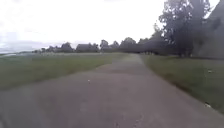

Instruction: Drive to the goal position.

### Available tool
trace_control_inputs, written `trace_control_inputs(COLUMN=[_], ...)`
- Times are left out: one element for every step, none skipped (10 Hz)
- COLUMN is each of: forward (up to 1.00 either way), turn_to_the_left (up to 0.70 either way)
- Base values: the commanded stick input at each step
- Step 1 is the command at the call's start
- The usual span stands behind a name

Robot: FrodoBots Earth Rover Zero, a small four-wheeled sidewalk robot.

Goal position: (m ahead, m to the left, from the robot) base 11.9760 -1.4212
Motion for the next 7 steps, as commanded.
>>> trace_control_inputs(forward=[1.00,1.00,1.00,1.00,1.00,1.00,1.00], turn_to_the_left=[0.00,0.00,-0.05,-0.13,-0.21,-0.26,-0.18])
